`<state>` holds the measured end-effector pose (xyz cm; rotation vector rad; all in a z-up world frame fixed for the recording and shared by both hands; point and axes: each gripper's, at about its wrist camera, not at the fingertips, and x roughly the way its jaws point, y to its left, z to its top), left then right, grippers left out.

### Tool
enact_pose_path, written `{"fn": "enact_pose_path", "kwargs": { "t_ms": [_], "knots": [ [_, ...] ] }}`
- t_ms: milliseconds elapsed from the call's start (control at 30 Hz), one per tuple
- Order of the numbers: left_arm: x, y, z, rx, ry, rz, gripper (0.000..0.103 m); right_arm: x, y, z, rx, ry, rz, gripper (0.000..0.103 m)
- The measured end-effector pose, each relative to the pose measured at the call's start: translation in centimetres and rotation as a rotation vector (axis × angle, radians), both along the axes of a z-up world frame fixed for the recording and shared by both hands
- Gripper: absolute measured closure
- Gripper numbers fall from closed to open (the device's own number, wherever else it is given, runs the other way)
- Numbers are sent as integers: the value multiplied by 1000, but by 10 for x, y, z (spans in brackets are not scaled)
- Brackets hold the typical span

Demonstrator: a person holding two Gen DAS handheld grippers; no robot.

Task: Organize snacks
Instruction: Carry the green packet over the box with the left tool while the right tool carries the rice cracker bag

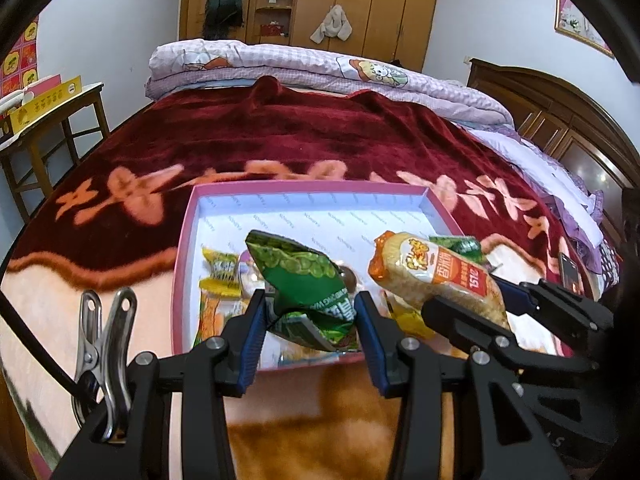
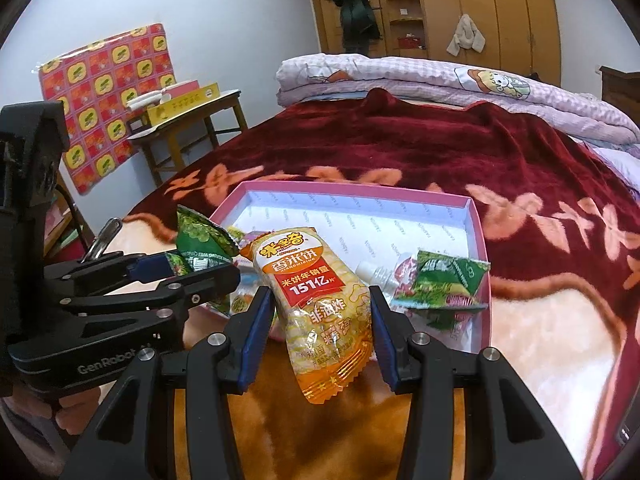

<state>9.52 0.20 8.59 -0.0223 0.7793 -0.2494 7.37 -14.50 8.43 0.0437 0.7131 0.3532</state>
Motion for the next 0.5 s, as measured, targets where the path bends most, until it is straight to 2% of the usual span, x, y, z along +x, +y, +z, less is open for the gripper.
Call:
{"fn": "enact_pose_path", "kwargs": {
  "t_ms": [500],
  "knots": [
    [40, -3, -11, 14, -6, 15, 57, 37, -1, -10, 5, 15, -30, 55]
  ]
}}
